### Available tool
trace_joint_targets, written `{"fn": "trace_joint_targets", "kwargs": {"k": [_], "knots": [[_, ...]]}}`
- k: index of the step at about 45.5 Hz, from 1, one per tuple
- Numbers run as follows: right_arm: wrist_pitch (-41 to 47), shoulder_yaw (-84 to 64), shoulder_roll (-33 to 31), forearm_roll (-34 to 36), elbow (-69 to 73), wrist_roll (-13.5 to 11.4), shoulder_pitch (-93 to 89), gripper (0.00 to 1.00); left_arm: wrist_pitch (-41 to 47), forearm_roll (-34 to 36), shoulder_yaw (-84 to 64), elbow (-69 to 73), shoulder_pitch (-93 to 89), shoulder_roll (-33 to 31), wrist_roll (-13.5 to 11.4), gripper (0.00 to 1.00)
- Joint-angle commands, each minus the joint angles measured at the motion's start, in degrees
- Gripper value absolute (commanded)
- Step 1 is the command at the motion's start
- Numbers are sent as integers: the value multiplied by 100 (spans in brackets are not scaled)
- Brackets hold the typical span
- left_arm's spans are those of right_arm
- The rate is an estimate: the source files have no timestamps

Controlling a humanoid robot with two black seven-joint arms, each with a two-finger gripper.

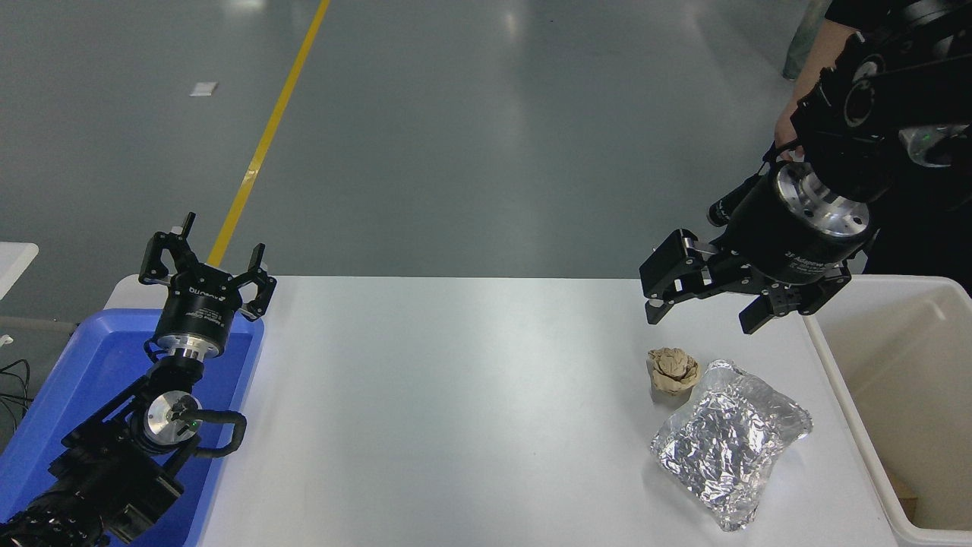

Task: Pick up foil plate and place in dustbin

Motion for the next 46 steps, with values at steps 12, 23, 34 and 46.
{"fn": "trace_joint_targets", "kwargs": {"k": [12, 23, 34, 46], "knots": [[0, 1, 20, 0, 1, 0, -4, 100, 0, 0, 0, 0, 0, 0, 0, 98], [0, -8, 12, 0, 1, 0, -22, 100, 0, 0, 0, 0, 0, 0, 0, 98], [-9, -8, 12, 0, -26, 0, -92, 100, 0, 0, 0, 0, 0, 0, 0, 98], [-9, -34, 12, 0, -70, 0, -92, 100, 0, 0, 0, 0, 0, 0, 0, 98]]}}
